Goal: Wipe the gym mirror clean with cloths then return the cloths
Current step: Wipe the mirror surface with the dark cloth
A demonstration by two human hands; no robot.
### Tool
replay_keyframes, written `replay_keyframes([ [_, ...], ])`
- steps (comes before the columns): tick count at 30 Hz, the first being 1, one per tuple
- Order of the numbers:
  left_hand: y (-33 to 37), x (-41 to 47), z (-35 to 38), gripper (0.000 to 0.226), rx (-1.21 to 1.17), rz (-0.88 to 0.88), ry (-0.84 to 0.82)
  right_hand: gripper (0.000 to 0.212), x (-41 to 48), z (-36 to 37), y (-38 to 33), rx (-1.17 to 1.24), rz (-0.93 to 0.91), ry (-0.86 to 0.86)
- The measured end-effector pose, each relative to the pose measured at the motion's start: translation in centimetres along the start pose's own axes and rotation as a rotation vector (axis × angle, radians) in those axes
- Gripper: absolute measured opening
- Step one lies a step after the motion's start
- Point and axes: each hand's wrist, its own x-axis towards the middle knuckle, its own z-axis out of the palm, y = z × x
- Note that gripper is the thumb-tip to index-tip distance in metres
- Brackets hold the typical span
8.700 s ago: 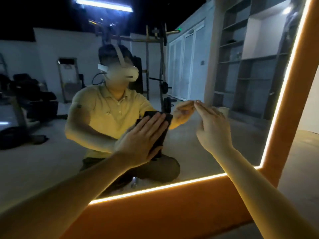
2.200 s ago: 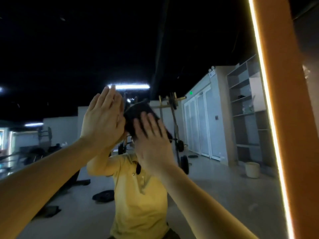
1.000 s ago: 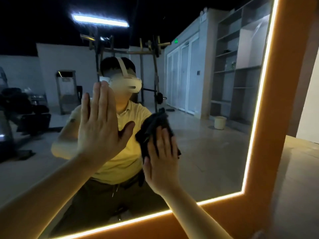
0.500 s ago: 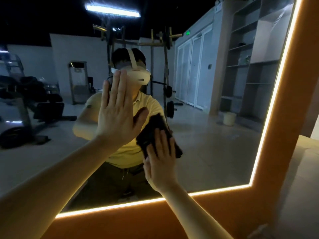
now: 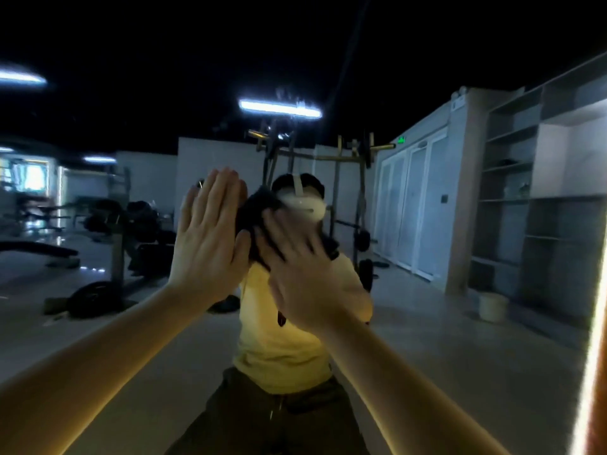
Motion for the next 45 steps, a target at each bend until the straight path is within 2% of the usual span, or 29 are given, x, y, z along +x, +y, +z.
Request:
replay_keyframes([
  [2, -1.5, 1.2, -1.1, 0.080, 0.059, -0.001, -0.051, 0.061, 0.2, 0.1, 0.6, -0.056, -0.344, -0.112],
  [3, -2.2, 1.5, -1.3, 0.082, 0.099, 0.032, -0.071, 0.063, 1.1, -0.4, 2.4, -0.101, -0.419, -0.118],
  [4, -2.9, 1.7, -1.4, 0.084, 0.133, 0.057, -0.083, 0.066, 2.4, -1.1, 4.5, -0.155, -0.392, -0.114],
  [5, -3.6, 2.0, -1.6, 0.088, 0.154, 0.058, -0.087, 0.069, 4.3, -2.0, 6.9, -0.201, -0.278, -0.088],
  [9, -5.6, 3.5, -2.7, 0.093, 0.185, -0.020, -0.067, 0.068, 13.8, -6.5, 13.9, -0.168, 0.496, 0.170],
  [10, -5.8, 4.0, -3.0, 0.091, 0.188, -0.030, -0.056, 0.068, 15.7, -6.9, 13.3, -0.128, 0.602, 0.217],
  [11, -5.9, 4.5, -3.3, 0.088, 0.182, -0.040, -0.032, 0.066, 17.0, -6.6, 11.9, -0.115, 0.610, 0.252],
  [13, -6.1, 5.4, -3.7, 0.085, 0.148, -0.083, 0.055, 0.063, 17.7, -4.3, 7.1, -0.136, 0.387, 0.273],
  [16, -7.1, 6.4, -4.3, 0.074, 0.124, -0.218, 0.063, 0.064, 14.8, -0.7, -0.6, -0.156, -0.143, 0.115],
  [18, -8.0, 6.4, -4.3, 0.069, 0.152, -0.258, 0.007, 0.062, 13.0, -0.4, -1.2, -0.166, -0.369, -0.018],
  [19, -8.2, 6.2, -4.1, 0.069, 0.152, -0.257, -0.008, 0.063, 12.9, -0.8, 0.1, -0.184, -0.398, -0.044],
  [21, -8.3, 6.0, -4.0, 0.072, 0.151, -0.226, -0.019, 0.065, 14.4, -2.3, 4.2, -0.228, -0.224, -0.013],
  [25, -9.3, 5.7, -4.2, 0.080, 0.195, -0.173, -0.116, 0.069, 20.7, -6.0, 11.0, -0.202, 0.386, 0.146],
  [27, -10.2, 5.9, -4.9, 0.085, 0.159, -0.152, -0.167, 0.068, 24.3, -6.3, 9.7, -0.146, 0.475, 0.183],
  [28, -10.5, 6.1, -5.4, 0.085, 0.115, -0.130, -0.181, 0.067, 25.8, -6.1, 8.1, -0.129, 0.452, 0.193],
  [30, -11.1, 6.3, -6.6, 0.083, 0.013, -0.104, -0.180, 0.065, 27.7, -4.8, 3.9, -0.122, 0.292, 0.185],
  [32, -12.0, 6.0, -7.8, 0.070, -0.055, -0.126, -0.069, 0.063, 27.4, -3.0, -0.8, -0.106, 0.093, 0.142],
  [35, -12.8, 5.2, -9.0, 0.056, -0.064, -0.234, 0.097, 0.061, 23.3, 0.0, -6.6, -0.039, -0.112, 0.070],
  [39, -12.3, 3.3, -9.2, 0.061, -0.103, -0.348, 0.046, 0.057, 15.0, 2.3, -9.8, 0.020, -0.349, -0.062],
  [42, -10.5, 1.0, -9.5, 0.056, -0.161, -0.324, 0.040, 0.050, 9.2, 1.8, -8.2, -0.010, -0.395, -0.134],
  [45, -7.8, -1.1, -9.3, 0.045, -0.287, -0.217, -0.014, 0.038, 2.7, -0.3, -5.7, 0.091, -0.251, -0.120],
])
